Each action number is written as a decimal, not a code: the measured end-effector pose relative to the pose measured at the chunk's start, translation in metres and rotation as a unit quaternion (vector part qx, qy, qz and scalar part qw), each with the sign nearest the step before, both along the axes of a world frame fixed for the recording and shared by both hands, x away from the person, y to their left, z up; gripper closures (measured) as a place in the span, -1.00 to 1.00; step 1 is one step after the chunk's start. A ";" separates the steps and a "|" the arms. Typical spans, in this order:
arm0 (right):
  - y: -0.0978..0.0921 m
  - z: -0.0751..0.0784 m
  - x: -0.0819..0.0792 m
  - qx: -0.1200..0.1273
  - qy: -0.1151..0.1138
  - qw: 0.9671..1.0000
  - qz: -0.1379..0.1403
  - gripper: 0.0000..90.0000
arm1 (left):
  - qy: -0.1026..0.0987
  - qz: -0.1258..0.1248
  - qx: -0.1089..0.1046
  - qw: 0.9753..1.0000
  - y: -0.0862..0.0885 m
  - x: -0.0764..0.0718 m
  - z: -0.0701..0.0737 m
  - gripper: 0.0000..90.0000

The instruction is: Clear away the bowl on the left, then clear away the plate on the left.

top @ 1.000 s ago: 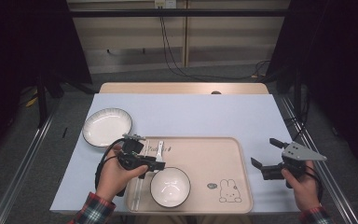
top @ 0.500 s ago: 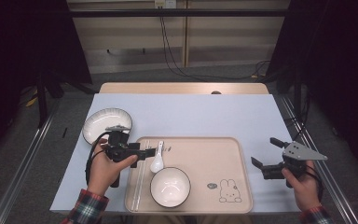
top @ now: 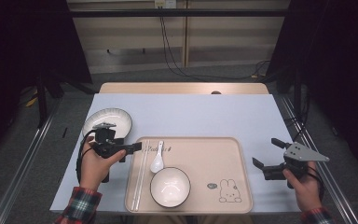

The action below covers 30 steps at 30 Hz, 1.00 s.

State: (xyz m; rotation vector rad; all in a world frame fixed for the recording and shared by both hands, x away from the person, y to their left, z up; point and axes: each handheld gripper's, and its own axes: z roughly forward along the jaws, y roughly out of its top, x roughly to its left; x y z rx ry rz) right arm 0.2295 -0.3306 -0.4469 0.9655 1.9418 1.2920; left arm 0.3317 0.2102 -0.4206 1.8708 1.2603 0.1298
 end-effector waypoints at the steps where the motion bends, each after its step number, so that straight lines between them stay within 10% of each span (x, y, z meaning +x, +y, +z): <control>1: 0.000 0.000 0.000 0.002 0.001 1.000 0.000 -1.00 | 0.000 0.002 0.000 1.000 0.002 0.000 0.000 -0.73; 30: -0.001 0.001 0.000 -0.001 -0.001 1.000 -0.003 -1.00 | 0.015 0.124 0.031 0.992 0.060 0.015 -0.021 -0.74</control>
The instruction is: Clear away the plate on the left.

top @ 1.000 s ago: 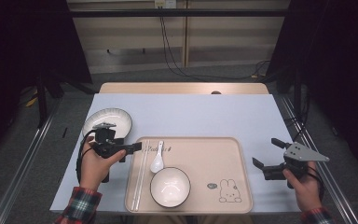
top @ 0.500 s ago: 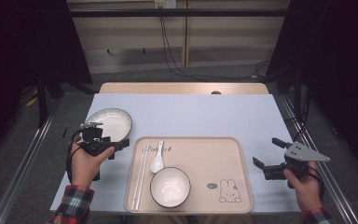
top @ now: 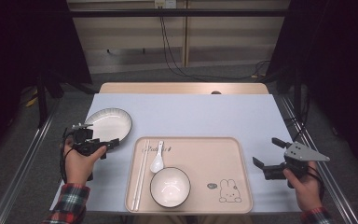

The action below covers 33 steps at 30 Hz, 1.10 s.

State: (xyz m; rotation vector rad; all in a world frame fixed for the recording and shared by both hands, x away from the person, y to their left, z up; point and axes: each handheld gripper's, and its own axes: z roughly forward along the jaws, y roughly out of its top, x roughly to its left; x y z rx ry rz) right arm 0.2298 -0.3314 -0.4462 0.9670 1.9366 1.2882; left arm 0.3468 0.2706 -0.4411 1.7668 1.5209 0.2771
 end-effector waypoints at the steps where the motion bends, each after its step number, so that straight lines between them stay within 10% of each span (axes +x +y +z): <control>1: 0.000 0.000 0.000 0.001 0.000 1.000 0.002 -1.00 | 0.003 0.003 0.003 1.000 0.001 0.000 0.000 -0.74; 24: -0.001 -0.001 -0.003 0.000 -0.001 1.000 0.003 -1.00 | 0.000 0.089 0.035 0.995 0.032 0.005 -0.015 -0.50; 33: -0.002 -0.001 -0.003 0.003 0.004 1.000 0.003 -1.00 | 0.022 0.116 0.005 0.993 0.038 0.011 -0.030 -0.06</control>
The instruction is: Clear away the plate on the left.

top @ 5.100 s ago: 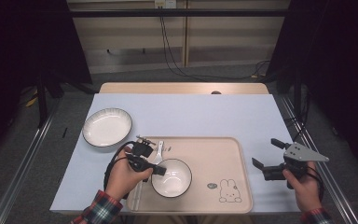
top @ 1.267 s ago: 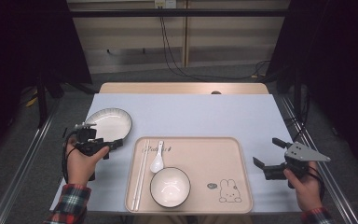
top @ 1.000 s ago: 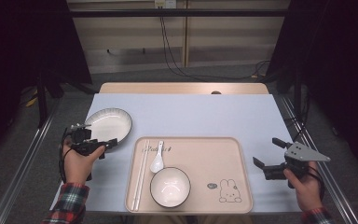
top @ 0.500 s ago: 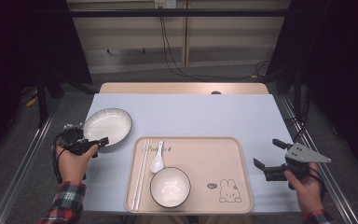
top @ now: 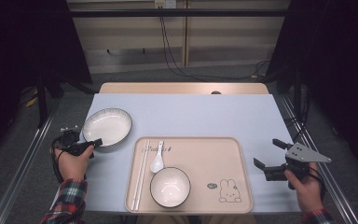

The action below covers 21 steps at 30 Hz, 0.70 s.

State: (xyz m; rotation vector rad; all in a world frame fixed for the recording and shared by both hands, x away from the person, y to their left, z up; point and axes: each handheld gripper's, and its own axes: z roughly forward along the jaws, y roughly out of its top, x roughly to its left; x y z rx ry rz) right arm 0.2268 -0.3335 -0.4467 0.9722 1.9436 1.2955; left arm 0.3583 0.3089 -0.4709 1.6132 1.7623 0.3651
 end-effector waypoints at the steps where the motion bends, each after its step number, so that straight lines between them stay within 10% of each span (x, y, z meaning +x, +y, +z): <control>1: 0.000 0.000 0.000 -0.001 -0.001 1.000 0.000 -1.00 | 0.000 0.007 -0.003 1.000 -0.001 0.001 -0.002 0.00; 21: -0.002 0.000 0.002 0.006 -0.001 1.000 -0.002 -1.00 | 0.034 0.034 -0.044 0.998 -0.005 0.024 -0.002 0.49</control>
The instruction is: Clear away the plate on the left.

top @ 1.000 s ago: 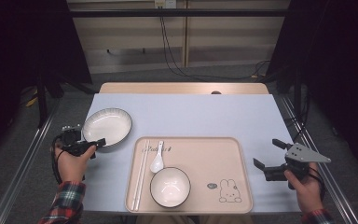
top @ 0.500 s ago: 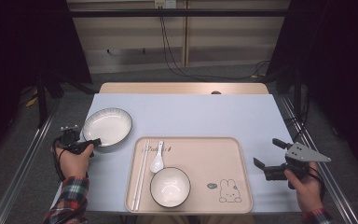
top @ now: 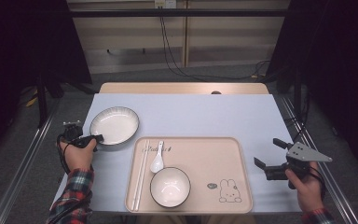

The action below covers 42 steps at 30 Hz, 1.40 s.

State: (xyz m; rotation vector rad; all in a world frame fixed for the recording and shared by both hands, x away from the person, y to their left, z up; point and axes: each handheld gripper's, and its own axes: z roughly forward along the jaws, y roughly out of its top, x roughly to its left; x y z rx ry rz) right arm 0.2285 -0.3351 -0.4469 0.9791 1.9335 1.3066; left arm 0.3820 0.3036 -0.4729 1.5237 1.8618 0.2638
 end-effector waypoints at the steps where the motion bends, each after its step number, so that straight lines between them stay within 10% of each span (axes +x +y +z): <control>1: 0.001 0.000 0.001 0.001 0.001 1.000 0.005 -1.00 | -0.009 0.014 -0.014 1.000 -0.002 0.001 -0.001 0.50; 12: 0.004 -0.003 0.003 -0.003 0.009 1.000 0.005 -1.00 | -0.034 0.068 -0.114 0.991 -0.002 0.013 -0.007 0.84; 16: 0.002 -0.004 0.003 -0.004 0.012 1.000 0.004 -1.00 | -0.026 0.070 -0.114 0.991 -0.003 0.025 -0.001 0.89; 26: 0.003 -0.001 0.006 -0.003 0.013 1.000 0.010 -1.00 | -0.027 0.038 -0.105 0.993 -0.003 0.035 0.020 0.90; 42: 0.024 0.019 0.042 0.028 0.042 0.999 0.021 -1.00 | -0.027 -0.049 -0.140 0.988 -0.041 0.033 0.055 0.90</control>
